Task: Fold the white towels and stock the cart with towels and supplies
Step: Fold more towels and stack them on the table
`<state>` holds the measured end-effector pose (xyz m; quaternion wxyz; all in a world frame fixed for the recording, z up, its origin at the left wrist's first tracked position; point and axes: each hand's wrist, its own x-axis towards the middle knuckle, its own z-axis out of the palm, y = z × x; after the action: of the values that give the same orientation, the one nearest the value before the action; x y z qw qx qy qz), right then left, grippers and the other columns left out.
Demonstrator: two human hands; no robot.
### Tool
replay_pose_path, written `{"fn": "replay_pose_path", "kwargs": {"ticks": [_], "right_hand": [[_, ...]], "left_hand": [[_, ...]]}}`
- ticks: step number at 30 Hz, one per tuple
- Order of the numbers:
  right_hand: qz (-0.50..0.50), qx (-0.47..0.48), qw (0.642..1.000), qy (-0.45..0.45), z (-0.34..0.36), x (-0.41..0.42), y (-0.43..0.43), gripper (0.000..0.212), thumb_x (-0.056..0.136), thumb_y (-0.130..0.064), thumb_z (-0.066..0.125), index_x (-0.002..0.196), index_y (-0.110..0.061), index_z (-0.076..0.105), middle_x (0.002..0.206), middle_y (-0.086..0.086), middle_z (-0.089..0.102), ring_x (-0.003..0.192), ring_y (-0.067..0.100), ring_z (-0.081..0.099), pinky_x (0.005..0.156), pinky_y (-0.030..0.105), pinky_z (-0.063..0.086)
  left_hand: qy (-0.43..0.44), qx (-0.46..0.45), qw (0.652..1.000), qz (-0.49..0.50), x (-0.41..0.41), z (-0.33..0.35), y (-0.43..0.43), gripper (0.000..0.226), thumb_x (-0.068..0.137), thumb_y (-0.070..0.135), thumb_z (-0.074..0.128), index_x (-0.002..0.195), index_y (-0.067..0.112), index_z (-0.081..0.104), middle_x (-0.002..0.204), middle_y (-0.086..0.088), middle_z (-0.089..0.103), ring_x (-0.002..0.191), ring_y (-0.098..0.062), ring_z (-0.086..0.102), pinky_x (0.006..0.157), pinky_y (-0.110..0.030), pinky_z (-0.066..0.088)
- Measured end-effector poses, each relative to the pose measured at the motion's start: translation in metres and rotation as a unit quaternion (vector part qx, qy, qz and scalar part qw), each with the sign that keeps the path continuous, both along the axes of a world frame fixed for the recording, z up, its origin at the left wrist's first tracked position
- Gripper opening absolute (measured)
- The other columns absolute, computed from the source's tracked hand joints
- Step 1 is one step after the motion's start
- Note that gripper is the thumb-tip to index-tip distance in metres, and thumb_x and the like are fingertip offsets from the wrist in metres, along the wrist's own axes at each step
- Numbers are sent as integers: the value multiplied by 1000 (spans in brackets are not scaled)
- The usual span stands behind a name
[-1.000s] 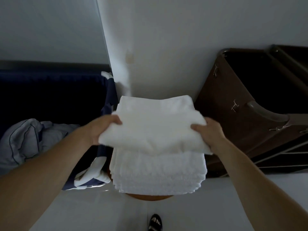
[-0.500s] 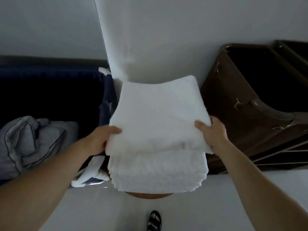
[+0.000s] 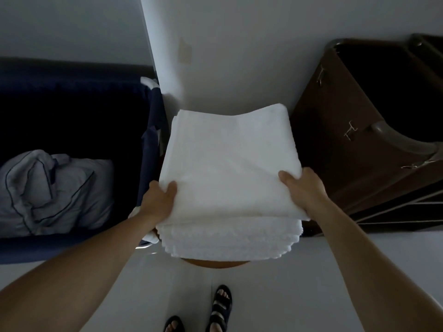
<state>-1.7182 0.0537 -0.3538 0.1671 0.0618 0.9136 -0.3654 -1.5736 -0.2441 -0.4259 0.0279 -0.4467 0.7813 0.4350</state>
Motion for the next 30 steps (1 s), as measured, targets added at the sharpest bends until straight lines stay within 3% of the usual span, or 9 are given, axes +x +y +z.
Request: {"fn": "replay_pose_path", "kwargs": {"ticks": [6,9,12,15,17,19,22,25,30], "right_hand": [[-16,23,999,-18,-48,30,15,54,97,-56,48,126,-11,44,123,18,60,96,33,56,81,38,43],[7,45,999,19,-37,23,14,60,97,-56,47,138,-13,38,128,17,58,111,40,57,90,44,48],[27,104,994,17,-35,25,13,65,95,-57,49,140,-11,36,134,16,53,118,41,54,95,46,45],[52,166,985,-12,-37,29,8,63,97,-54,47,137,-7,36,136,17,50,119,42,52,95,47,43],[74,228,971,7,-31,25,1,64,94,-47,51,142,-9,30,144,16,41,129,40,43,101,48,38],[95,264,959,47,-20,19,-9,84,88,-45,59,152,-14,14,158,11,19,144,36,21,109,52,30],[139,246,958,54,-21,19,-21,92,91,-65,45,157,-27,-7,166,-1,-11,152,30,-8,116,60,17],[168,232,958,1,-51,34,-18,89,88,-79,29,154,-39,-15,162,-10,-26,152,31,-6,116,64,20],[145,194,970,35,-77,41,-6,86,87,-80,29,152,-45,-16,159,-19,-25,148,30,14,108,57,35]], "left_hand": [[9,-30,999,-26,18,-12,18,42,100,48,46,106,8,34,118,-22,59,103,-37,58,78,-34,38],[9,-44,999,-21,19,-7,23,41,99,46,47,104,9,31,115,-20,58,91,-32,54,76,-34,38],[16,-58,998,-28,23,-2,18,41,98,44,52,106,8,32,114,-19,58,88,-29,52,74,-34,37],[-3,-89,994,-59,20,3,7,56,94,43,58,128,5,35,129,-20,51,109,-39,55,86,-44,45],[-11,-189,974,-120,9,10,10,71,92,41,59,145,7,26,145,-19,37,130,-40,41,103,-49,39],[8,-281,937,-208,-8,21,22,80,95,46,50,156,13,10,162,-12,13,148,-33,14,117,-48,22],[-4,-322,887,-331,-30,20,38,76,99,58,26,157,26,-12,163,-1,-24,149,-25,-24,123,-47,-3],[-68,-285,878,-380,-27,-9,43,74,95,67,11,156,33,-15,161,0,-29,147,-26,-31,121,-50,-11],[-86,-276,880,-378,-22,-39,50,75,93,70,6,154,35,-19,160,1,-33,146,-26,-33,120,-49,-15]]}}
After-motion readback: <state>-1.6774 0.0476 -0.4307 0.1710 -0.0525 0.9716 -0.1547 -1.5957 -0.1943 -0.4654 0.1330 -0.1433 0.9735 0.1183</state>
